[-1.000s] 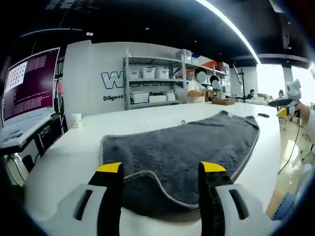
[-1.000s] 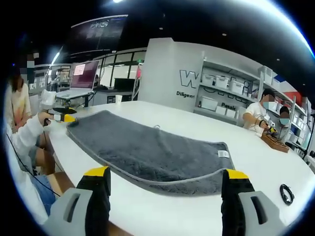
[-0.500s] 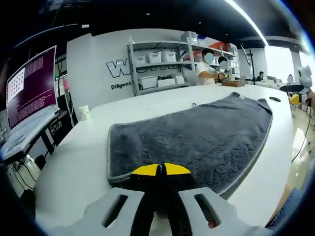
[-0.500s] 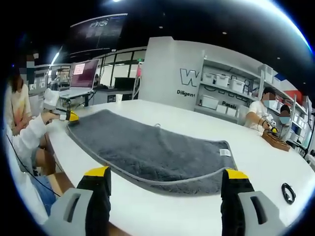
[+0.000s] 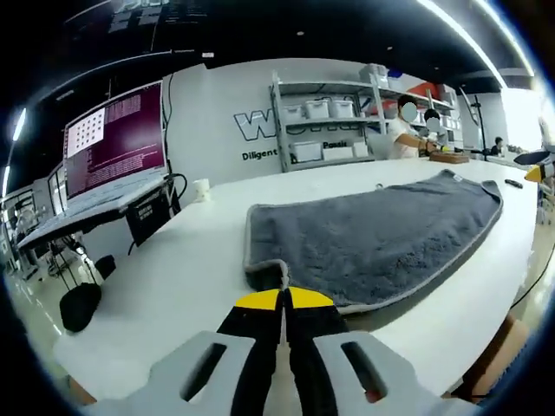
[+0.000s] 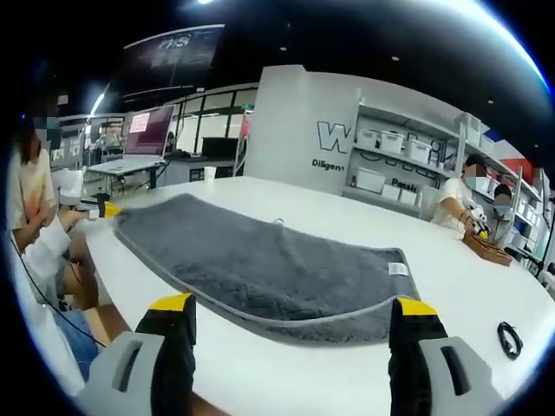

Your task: Open the folded towel by lifting each exposed corner and separating the folded layers until the towel lies flat within the target outline without major curled edges

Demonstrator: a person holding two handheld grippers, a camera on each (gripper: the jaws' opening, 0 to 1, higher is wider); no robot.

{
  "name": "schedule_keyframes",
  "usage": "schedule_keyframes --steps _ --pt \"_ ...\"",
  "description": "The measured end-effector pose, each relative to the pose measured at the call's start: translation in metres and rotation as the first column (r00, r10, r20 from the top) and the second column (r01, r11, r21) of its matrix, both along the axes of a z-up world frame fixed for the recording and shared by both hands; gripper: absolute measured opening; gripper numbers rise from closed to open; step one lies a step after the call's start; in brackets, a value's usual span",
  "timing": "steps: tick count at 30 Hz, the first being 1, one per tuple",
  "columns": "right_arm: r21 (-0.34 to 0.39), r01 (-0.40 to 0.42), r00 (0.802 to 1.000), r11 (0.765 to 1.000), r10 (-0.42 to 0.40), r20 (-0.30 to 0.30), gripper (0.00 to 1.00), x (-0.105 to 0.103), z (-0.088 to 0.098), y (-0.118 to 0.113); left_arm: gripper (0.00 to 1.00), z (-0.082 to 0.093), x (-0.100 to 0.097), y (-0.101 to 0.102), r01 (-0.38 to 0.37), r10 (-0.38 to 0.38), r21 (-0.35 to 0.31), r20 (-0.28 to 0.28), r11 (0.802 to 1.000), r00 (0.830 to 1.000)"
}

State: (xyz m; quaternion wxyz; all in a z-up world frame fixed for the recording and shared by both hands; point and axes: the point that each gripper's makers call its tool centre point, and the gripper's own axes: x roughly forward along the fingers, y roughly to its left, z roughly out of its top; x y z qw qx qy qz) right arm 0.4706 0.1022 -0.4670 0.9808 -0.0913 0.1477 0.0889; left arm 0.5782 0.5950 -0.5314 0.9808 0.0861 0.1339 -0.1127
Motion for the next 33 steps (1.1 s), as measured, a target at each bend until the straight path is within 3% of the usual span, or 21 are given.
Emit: schedule_keyframes --steps 4,14,17,21,22,25,30,33 --pt "0.001 -0.005 1.0 1.0 0.005 0.002 0.93 0.0 0.0 0.002 0.01 -0.015 -0.006 0.007 -0.013 0.013 0.013 -0.062 1.0 0.998" --pt "0.005 0.0 1.0 1.0 0.0 -0.007 0.92 -0.005 -0.004 0.0 0.01 -0.016 -0.018 0.019 -0.033 0.036 0.03 -0.09 0.999 0.995" --pt "0.008 0.003 1.0 1.0 -0.003 -0.004 0.92 -0.005 -0.003 -0.001 0.01 -0.01 -0.022 0.02 -0.029 0.03 0.012 -0.077 1.0 0.997" --pt "0.007 0.005 1.0 1.0 -0.005 -0.005 0.92 -0.004 -0.004 -0.002 0.01 0.015 -0.022 0.001 0.056 -0.056 -0.065 0.003 0.996 0.998" --pt "0.008 0.005 1.0 1.0 -0.005 -0.006 0.92 -0.004 -0.003 -0.001 0.03 0.021 -0.023 -0.006 0.086 -0.085 -0.091 0.015 0.992 0.996" --pt "0.006 0.007 1.0 1.0 -0.007 -0.004 0.92 -0.003 -0.002 -0.001 0.22 0.036 -0.024 -0.023 0.161 -0.155 -0.146 0.051 0.976 0.987" --pt "0.003 0.017 1.0 1.0 -0.017 -0.004 0.92 -0.005 -0.001 -0.004 0.35 0.052 -0.032 -0.048 0.273 -0.265 -0.142 0.075 0.951 0.961" --pt "0.005 0.026 1.0 1.0 -0.026 -0.009 0.92 -0.005 -0.001 -0.008 0.58 0.058 -0.033 -0.054 0.287 -0.277 -0.177 0.08 0.941 0.957"
